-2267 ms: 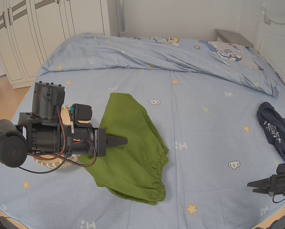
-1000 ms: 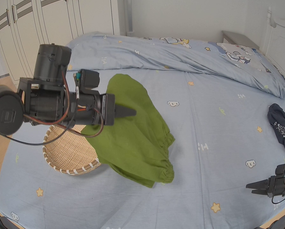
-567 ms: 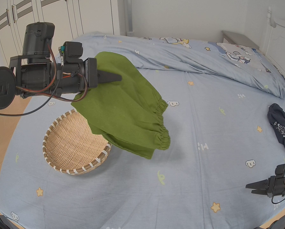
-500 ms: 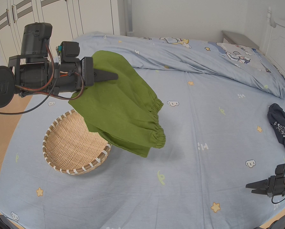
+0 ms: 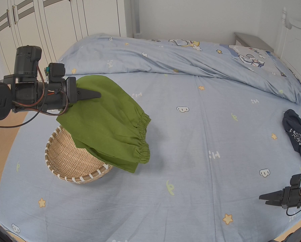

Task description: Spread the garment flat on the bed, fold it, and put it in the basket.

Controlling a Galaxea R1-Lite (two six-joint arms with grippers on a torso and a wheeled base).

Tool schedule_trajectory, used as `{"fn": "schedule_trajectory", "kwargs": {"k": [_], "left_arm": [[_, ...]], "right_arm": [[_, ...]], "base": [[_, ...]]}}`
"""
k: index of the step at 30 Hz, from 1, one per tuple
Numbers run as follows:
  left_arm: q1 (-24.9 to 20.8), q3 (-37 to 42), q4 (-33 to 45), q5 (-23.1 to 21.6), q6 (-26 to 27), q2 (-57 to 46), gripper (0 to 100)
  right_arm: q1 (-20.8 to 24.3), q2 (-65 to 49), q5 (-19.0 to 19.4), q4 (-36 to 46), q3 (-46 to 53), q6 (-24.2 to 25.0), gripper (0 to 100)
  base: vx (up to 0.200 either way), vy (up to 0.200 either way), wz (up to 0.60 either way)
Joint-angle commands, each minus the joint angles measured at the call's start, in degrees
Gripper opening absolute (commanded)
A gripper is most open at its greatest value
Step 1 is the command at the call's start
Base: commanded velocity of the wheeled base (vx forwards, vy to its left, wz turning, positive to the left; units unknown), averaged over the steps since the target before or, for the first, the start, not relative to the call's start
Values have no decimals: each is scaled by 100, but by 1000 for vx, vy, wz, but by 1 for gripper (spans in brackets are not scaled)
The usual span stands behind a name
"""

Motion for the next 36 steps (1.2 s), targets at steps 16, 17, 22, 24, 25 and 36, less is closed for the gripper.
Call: {"fn": "schedule_trajectory", "kwargs": {"k": [16, 17, 22, 24, 25, 36], "left_arm": [[595, -95, -22, -413, -347, -376, 0], [604, -113, -22, -413, -356, -393, 0], [797, 46, 13, -413, -338, -411, 0], [920, 248, -22, -413, -329, -393, 0], [991, 318, -31, -422, -320, -384, 0], [1430, 986, -611, -712, -303, -297, 0]], "right_arm": [[74, 101, -27, -103, 76, 5, 100], [83, 101, -27, -103, 85, 5, 100], [83, 101, -35, -103, 85, 5, 100], [83, 101, -35, -103, 85, 5, 100], [92, 101, -35, -103, 85, 5, 100], [92, 110, -35, -103, 85, 5, 100]], "base": [[0, 0, 0], [0, 0, 0], [0, 0, 0], [0, 0, 0], [0, 0, 0], [0, 0, 0]]}}
